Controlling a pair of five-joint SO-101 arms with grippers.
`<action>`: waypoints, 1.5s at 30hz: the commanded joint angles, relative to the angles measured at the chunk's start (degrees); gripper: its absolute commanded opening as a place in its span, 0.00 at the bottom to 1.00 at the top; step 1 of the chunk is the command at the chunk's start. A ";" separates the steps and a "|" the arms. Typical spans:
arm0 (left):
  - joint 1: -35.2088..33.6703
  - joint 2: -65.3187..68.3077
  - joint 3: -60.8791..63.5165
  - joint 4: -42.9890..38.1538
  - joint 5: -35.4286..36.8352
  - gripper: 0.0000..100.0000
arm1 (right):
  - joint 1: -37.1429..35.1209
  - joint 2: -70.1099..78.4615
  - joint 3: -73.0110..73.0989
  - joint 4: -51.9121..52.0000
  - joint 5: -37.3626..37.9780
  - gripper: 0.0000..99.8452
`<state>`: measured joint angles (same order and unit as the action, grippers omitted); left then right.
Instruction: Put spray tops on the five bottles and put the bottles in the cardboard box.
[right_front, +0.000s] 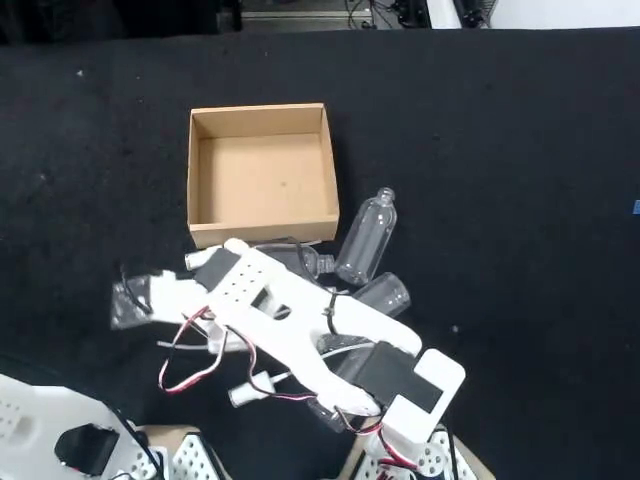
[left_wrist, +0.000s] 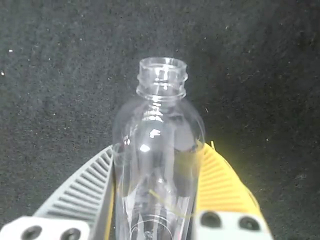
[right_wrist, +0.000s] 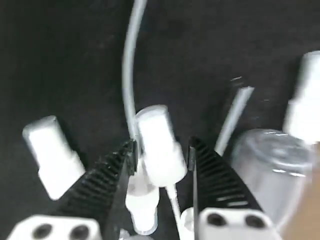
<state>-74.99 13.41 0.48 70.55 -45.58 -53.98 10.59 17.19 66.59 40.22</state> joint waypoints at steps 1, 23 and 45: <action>0.04 -0.62 -3.30 -0.88 -0.44 0.03 | 0.44 -0.75 -4.18 -3.34 -7.03 0.15; -0.22 -0.62 -3.30 -0.44 -2.73 0.03 | -0.26 4.44 -0.40 -1.58 2.73 0.15; 0.04 -0.70 -3.30 -0.35 -2.73 0.03 | 1.14 -0.66 -2.24 -1.67 -2.64 0.01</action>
<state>-74.99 13.41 0.48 70.55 -47.69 -53.71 17.01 16.66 65.45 41.01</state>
